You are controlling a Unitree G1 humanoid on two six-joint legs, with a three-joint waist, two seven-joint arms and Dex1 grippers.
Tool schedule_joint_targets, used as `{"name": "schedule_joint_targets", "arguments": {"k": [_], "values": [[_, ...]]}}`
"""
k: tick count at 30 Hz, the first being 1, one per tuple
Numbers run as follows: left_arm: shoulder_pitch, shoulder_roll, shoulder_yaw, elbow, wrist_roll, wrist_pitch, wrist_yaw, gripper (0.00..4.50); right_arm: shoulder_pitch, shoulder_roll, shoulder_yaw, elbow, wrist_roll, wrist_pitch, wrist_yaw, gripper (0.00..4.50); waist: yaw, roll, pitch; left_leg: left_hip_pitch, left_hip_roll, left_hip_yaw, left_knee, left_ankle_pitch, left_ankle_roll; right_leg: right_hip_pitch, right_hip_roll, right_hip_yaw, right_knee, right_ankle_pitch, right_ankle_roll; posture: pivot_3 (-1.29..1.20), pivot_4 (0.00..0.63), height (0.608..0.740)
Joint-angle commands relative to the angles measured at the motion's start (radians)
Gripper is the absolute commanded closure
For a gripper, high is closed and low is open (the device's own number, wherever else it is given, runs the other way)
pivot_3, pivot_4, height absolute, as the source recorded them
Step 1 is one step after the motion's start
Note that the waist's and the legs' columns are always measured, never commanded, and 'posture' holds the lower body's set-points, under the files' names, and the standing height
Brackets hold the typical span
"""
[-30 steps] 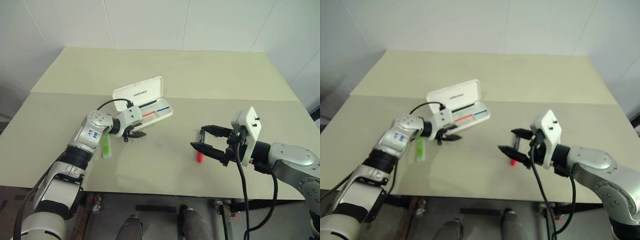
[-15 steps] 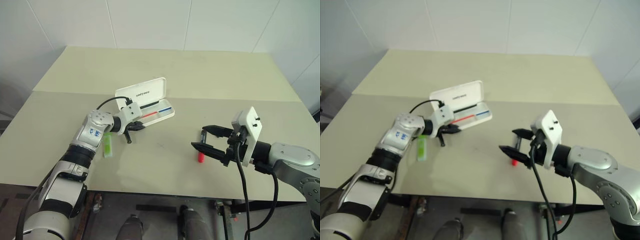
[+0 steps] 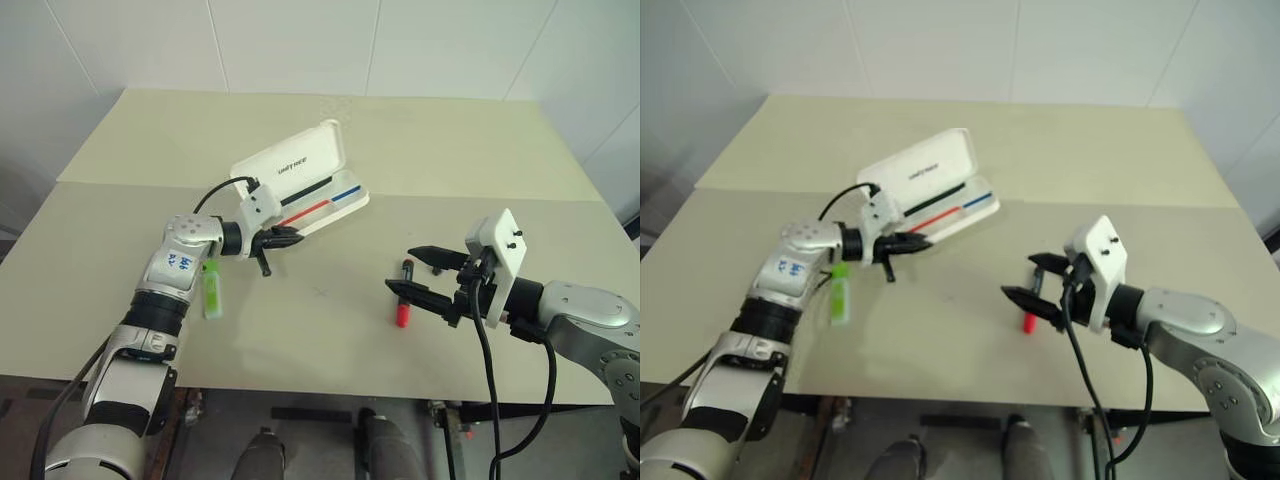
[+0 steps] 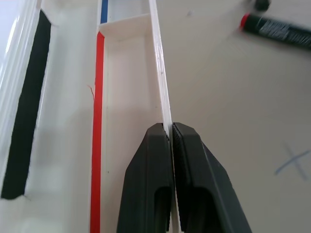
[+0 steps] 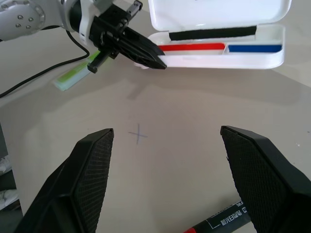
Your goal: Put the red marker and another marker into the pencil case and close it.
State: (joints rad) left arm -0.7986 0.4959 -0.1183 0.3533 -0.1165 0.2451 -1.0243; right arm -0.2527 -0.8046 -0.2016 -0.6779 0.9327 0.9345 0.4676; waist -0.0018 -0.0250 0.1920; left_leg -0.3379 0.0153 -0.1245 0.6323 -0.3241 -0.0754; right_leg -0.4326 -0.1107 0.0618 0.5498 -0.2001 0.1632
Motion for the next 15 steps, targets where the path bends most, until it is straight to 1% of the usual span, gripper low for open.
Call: {"name": "schedule_joint_targets", "arguments": {"k": [1, 3, 5, 8, 12, 15], "values": [[0.017, 0.036, 0.027, -0.111, -0.076, -0.027, -0.099, 4.47, -0.008, -0.003, -0.017, -0.014, -0.006, -0.029, 0.011, 0.78, 0.0, 0.0, 0.0, 0.0, 0.0, 0.0, -0.001, 0.0, 0.0, 0.0, 0.0, 0.0, 0.0, 0.0, 0.0, 0.0, 0.15, 0.74], [0.035, 0.058, 0.024, -0.122, -0.105, -0.075, -0.176, 4.47, 0.0, -0.003, -0.016, -0.014, -0.012, -0.033, 0.015, 0.78, 0.0, 0.0, 0.0, 0.0, 0.0, 0.0, -0.001, 0.0, 0.0, -0.001, 0.0, 0.0, -0.001, 0.0, 0.0, 0.0, 0.15, 0.74], [0.047, 0.085, 0.01, -0.125, -0.104, -0.116, -0.231, 4.47, 0.008, -0.004, -0.018, -0.015, -0.016, -0.037, 0.018, 0.78, -0.001, 0.0, 0.0, 0.0, 0.0, 0.0, -0.001, 0.0, 0.001, -0.001, 0.0, 0.0, -0.001, -0.001, -0.001, 0.0, 0.15, 0.74], [0.071, 0.106, 0.0, -0.158, -0.101, -0.11, -0.255, 4.47, 0.03, -0.014, -0.031, -0.02, -0.015, -0.04, 0.029, 0.78, 0.0, 0.0, 0.0, 0.0, 0.0, 0.001, -0.001, -0.001, 0.001, -0.001, 0.0, 0.0, 0.0, -0.004, -0.007, 0.0, 0.15, 0.74], [0.128, 0.127, -0.012, -0.234, -0.098, -0.101, -0.267, 4.47, 0.089, -0.021, -0.087, -0.055, 0.014, -0.065, 0.066, 0.78, 0.002, 0.0, 0.0, 0.0, 0.0, 0.0, 0.0, -0.001, 0.001, 0.0, 0.0, 0.0, 0.0, -0.005, -0.009, 0.0, 0.15, 0.74], [0.153, 0.13, -0.022, -0.269, -0.098, -0.082, -0.269, 4.47, 0.137, -0.009, -0.113, -0.072, -0.003, -0.115, 0.09, 0.78, 0.001, 0.0, 0.0, 0.0, 0.0, 0.0, 0.0, -0.001, 0.001, 0.0, 0.0, 0.0, 0.0, -0.005, -0.007, 0.0, 0.15, 0.74]]}}
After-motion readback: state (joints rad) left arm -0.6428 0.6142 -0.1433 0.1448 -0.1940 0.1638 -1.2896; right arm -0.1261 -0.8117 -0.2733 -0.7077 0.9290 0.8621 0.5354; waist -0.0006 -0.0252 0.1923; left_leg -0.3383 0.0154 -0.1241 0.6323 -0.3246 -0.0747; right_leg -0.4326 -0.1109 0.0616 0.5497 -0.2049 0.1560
